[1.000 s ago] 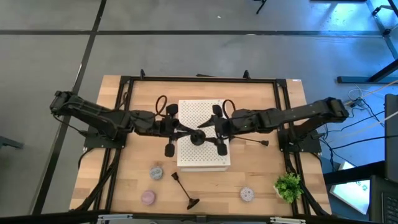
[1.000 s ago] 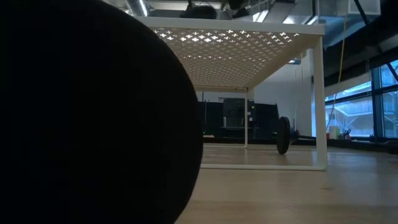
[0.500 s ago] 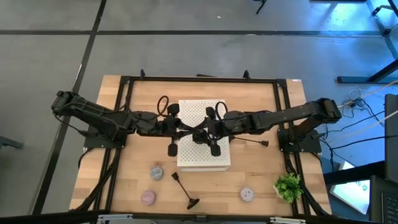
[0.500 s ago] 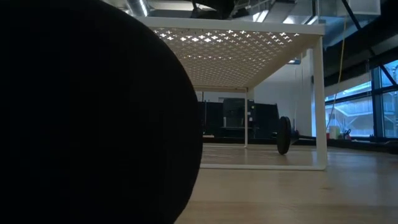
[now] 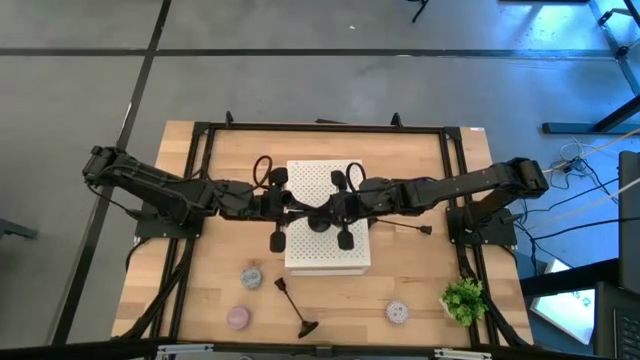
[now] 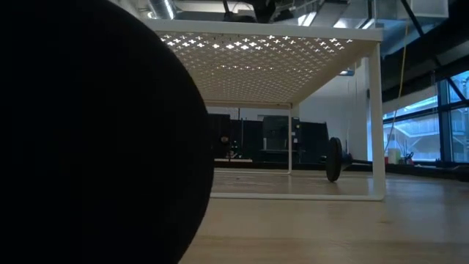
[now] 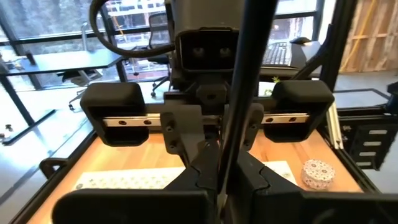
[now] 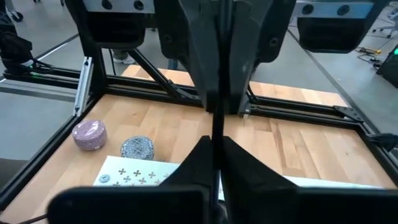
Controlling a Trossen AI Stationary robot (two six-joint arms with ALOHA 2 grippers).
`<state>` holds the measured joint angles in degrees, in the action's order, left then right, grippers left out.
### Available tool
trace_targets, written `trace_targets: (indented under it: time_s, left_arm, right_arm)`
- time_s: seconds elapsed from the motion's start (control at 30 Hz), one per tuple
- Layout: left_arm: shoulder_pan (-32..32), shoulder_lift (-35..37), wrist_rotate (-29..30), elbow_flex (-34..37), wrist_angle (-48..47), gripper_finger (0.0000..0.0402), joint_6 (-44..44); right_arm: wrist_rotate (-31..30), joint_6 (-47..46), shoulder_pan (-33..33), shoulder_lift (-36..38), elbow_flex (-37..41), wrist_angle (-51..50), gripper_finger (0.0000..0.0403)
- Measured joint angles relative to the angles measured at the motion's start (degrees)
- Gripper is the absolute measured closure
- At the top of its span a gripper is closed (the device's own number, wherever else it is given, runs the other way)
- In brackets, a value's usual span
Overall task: Pick & Place candle stick holders
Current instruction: Put the top left black candle holder on the shelf
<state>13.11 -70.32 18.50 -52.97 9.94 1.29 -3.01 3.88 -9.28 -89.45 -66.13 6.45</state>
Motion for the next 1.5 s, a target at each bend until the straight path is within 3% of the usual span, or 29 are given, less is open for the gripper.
trace_targets:
  time_s: [0.23, 0.4, 0.53, 0.7, 0.83, 1.07, 1.13, 1.27, 1.37, 1.5]
  left_arm:
    - [0.67, 0.00, 1.06, 0.00, -0.80, 0.0352, -0.20]
    - [2.90, 0.55, 3.27, 0.00, -1.08, 0.0300, 0.30]
    - [4.54, 1.28, 9.83, -0.02, -3.60, 0.0238, -1.70]
    - [5.24, 2.58, 18.47, -0.02, -8.80, 0.0171, -5.24]
    - [5.24, 2.78, 18.87, -0.02, -11.49, 0.0156, -8.09]
    - [6.63, 2.78, 19.27, -0.02, -15.32, 0.0159, -11.27]
    - [7.52, 3.12, 20.07, 0.00, -16.07, 0.0159, -11.63]
    - [9.12, 3.91, 22.32, 0.00, -16.55, 0.0159, -11.94]
    - [10.06, 4.43, 23.86, -0.02, -16.15, 0.0159, -11.62]
    - [10.14, 4.33, 23.91, -0.02, -15.77, 0.0159, -10.54]
  right_arm:
    - [0.02, -1.82, 0.33, 0.00, 0.00, -0.31, 0.0394]
    - [-1.92, -4.60, 1.13, 0.00, 0.00, -1.87, 0.0395]
    - [-2.89, -4.99, 1.69, -0.02, 0.00, -2.56, 0.0395]
    - [-12.44, -5.09, 1.79, 0.54, 0.04, -2.89, 0.0395]
    - [-18.47, -4.79, 1.95, 0.55, 0.07, -1.47, 0.0395]
    - [-17.22, -1.55, 5.46, 1.70, 6.33, 11.05, 0.0395]
    - [-12.06, -3.10, 8.31, 3.53, 9.48, 14.55, 0.0395]
    - [6.66, -8.35, 15.99, 7.27, 15.58, 20.27, 0.0395]
    - [16.19, -9.45, 20.31, 10.59, 20.27, 26.38, 0.0395]
    - [28.61, -9.47, 23.10, 10.73, 27.01, 42.98, 0.0395]
